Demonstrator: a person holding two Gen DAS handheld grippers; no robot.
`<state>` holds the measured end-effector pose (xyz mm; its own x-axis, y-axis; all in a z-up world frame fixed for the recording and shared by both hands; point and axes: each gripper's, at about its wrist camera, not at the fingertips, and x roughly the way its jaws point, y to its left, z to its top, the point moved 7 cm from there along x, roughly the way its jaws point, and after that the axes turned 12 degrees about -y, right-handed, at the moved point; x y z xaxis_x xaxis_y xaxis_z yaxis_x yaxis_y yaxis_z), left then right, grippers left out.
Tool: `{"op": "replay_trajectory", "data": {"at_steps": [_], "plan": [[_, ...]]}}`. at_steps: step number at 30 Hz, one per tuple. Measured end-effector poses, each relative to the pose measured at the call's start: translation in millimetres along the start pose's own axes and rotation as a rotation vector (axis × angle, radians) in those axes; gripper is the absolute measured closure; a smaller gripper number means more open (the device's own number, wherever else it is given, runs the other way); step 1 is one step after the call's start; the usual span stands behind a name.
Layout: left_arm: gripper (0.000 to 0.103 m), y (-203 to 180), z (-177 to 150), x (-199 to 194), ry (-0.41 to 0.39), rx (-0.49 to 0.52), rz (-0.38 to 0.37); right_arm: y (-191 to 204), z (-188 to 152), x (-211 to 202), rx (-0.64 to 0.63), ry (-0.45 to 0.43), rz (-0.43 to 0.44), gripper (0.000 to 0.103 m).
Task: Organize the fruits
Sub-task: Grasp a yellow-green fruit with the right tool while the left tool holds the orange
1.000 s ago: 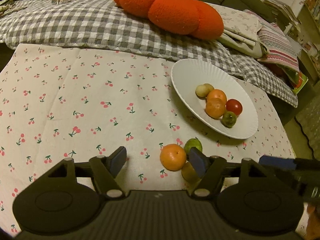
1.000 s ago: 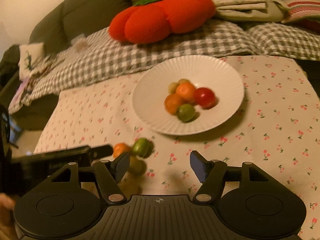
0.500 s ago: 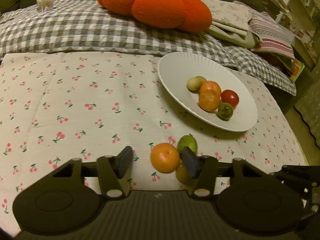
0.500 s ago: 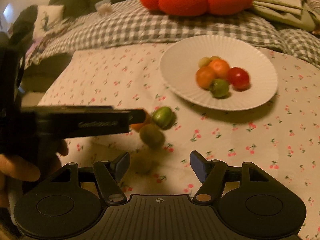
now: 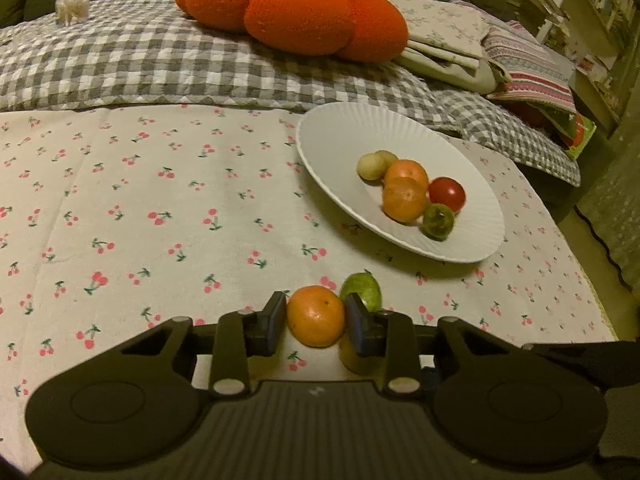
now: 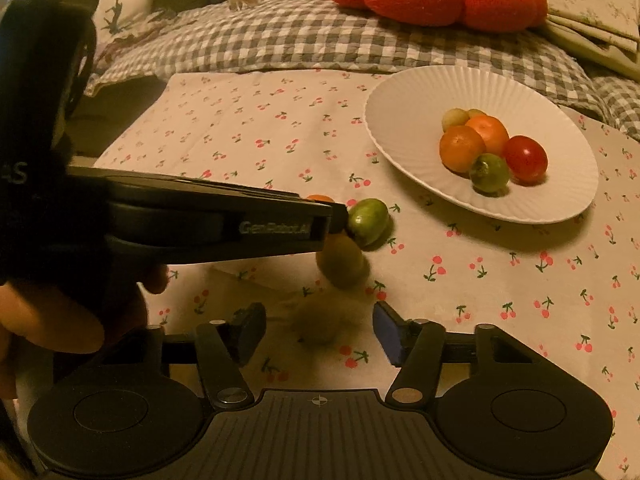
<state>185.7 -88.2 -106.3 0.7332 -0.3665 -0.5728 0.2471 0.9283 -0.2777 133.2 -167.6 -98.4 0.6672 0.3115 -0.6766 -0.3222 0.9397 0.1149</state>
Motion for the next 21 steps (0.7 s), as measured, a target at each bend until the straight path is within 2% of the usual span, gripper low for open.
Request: {"op": "replay_trajectory", "data": {"at_steps": [5, 8, 16, 21], "plan": [[0.073, 7.2, 1.9, -3.2, -0.003, -0.029, 0.015, 0.2, -1.2, 3.8, -0.006, 0.006, 0.001, 0.072], [0.073, 9.3, 3.6, -5.9, -0.008, -0.036, 0.018, 0.9, -1.1, 3.8, -0.005, 0.006, 0.006, 0.080], [0.073, 11.6, 6.0, -13.0, -0.004, -0.032, 0.043, 0.2, 0.7, 0.8, -0.006, 0.002, 0.003, 0.080], [0.073, 11.7, 11.0, -17.5, -0.015, -0.019, 0.062, -12.3, 13.5, -8.9, 0.033, -0.036, -0.009, 0.080]]}}
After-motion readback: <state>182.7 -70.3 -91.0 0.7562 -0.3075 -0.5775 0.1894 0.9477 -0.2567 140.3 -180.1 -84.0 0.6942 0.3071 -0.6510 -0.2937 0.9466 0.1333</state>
